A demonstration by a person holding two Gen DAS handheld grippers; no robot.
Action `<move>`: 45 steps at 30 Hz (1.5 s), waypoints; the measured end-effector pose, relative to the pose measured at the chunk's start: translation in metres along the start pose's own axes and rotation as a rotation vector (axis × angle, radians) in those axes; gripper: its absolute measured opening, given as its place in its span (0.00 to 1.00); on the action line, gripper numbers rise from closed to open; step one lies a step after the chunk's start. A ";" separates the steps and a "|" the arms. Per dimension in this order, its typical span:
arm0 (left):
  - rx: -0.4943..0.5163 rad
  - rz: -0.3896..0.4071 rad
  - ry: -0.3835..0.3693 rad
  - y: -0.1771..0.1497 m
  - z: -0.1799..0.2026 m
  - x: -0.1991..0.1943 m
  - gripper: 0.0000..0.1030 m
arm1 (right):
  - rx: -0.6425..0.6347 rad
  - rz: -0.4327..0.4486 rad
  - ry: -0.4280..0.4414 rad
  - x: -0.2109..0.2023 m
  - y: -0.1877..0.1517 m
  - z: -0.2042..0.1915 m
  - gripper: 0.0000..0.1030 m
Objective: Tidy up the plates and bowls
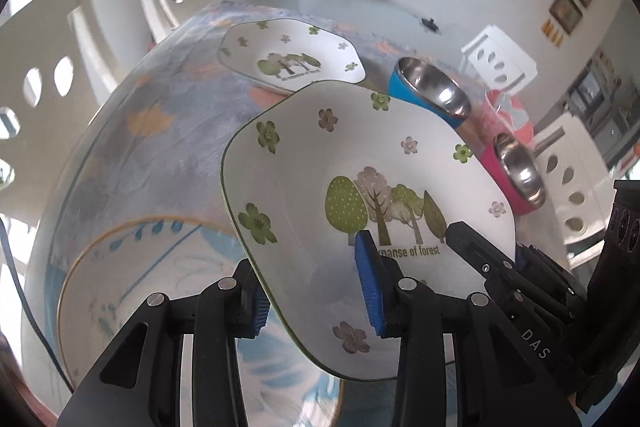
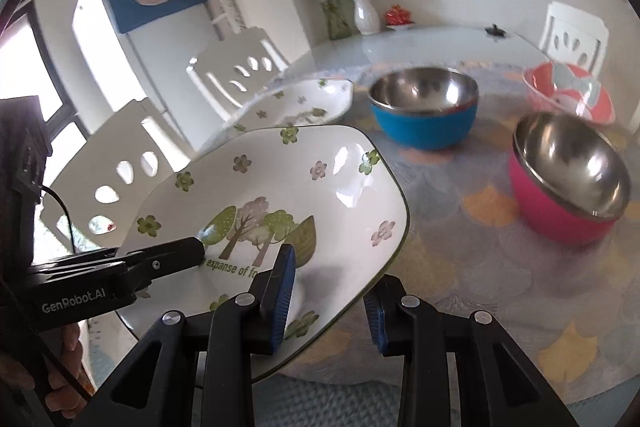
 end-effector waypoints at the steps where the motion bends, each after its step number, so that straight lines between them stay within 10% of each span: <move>1: -0.011 0.004 -0.003 -0.003 -0.002 -0.005 0.33 | -0.022 0.004 0.010 -0.004 0.000 -0.005 0.30; 16: -0.048 0.052 0.134 -0.046 -0.024 -0.077 0.33 | -0.128 0.001 0.165 -0.028 -0.029 -0.059 0.30; 26: -0.141 0.007 0.223 -0.086 -0.057 -0.085 0.33 | -0.196 -0.152 0.226 0.000 -0.059 -0.088 0.30; 45: -0.209 -0.103 0.308 -0.113 -0.088 -0.065 0.32 | -0.247 -0.278 0.184 0.027 -0.086 -0.106 0.30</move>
Point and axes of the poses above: each gripper's, at about its wrist camera, not at the fingertips, and x roughly the way its jaws point, z to its right, y to its top, the point moved 3 cm from there along x, roughly the way its jaws point, and after that the axes turned 8 degrees about x, right-handed, at the moved point
